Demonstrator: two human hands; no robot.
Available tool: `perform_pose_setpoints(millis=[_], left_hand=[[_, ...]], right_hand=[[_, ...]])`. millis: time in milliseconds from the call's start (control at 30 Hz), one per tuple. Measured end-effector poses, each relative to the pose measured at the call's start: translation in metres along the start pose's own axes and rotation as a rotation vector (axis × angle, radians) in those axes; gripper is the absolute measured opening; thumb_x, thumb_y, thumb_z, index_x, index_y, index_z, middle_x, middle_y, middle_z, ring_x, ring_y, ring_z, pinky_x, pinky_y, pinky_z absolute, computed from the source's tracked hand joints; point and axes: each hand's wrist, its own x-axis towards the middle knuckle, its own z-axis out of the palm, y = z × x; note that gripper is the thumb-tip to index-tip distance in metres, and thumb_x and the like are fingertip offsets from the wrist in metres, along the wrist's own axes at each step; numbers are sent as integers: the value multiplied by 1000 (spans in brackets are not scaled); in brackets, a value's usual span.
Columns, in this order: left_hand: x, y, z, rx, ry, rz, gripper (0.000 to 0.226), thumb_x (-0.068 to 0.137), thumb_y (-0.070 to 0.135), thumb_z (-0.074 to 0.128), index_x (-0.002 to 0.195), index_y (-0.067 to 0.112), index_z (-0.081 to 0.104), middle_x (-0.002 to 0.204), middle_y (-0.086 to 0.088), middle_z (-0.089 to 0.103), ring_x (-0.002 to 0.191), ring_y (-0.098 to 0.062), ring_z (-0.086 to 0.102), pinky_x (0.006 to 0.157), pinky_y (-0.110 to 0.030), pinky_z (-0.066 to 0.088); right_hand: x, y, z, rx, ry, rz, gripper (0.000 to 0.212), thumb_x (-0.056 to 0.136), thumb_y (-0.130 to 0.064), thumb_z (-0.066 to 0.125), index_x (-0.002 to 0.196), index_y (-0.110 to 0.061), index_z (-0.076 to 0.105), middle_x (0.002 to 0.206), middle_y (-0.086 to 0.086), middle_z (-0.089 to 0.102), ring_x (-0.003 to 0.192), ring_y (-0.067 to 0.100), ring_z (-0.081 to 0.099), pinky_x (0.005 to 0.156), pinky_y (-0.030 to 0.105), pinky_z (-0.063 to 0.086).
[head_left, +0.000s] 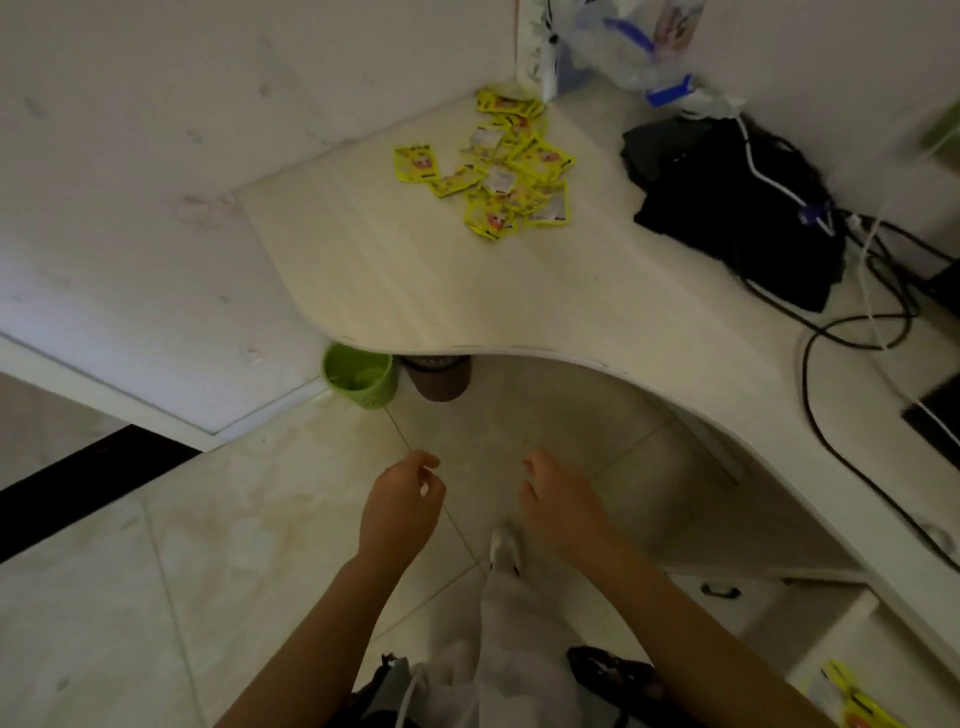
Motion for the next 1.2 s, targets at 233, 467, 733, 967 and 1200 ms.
perform_pose_setpoints(millis=[233, 467, 733, 967, 1200], left_hand=[[99, 44, -7, 4, 24, -46, 20, 92, 20, 53, 110, 19, 61, 96, 2, 62, 94, -15, 58, 78, -23, 42], [180, 61, -18, 2, 2, -34, 21, 93, 20, 52, 112, 18, 62, 95, 3, 62, 88, -12, 57, 75, -23, 43], [286, 64, -41, 15, -57, -23, 21, 92, 19, 51, 110, 19, 62, 91, 6, 58, 86, -13, 56, 74, -27, 44], [376, 54, -67, -17, -115, -45, 23, 89, 15, 52, 108, 17, 64, 90, 3, 59, 85, -17, 57, 75, -28, 44], [456, 54, -84, -33, -110, -96, 23, 87, 14, 53, 107, 15, 65, 100, -4, 66, 90, -20, 59, 77, -27, 45]], right_hand=[[109, -16, -55, -57, 15, -76, 32, 95, -21, 43, 124, -9, 52, 118, 13, 61, 107, 28, 58, 89, 36, 47], [194, -35, -100, -79, -3, -104, 35, 98, -24, 40, 130, -13, 47, 127, 8, 55, 114, 24, 54, 94, 37, 49], [279, -61, -122, -58, 41, -59, 32, 96, -24, 43, 126, -13, 49, 123, 8, 57, 112, 24, 55, 90, 35, 48], [341, -84, -129, 41, 41, 68, 31, 95, -24, 46, 122, -10, 53, 119, 9, 61, 111, 25, 57, 91, 35, 46], [408, -102, -139, 387, 10, 327, 25, 91, -20, 56, 114, -10, 62, 115, 10, 64, 107, 25, 59, 80, 26, 41]])
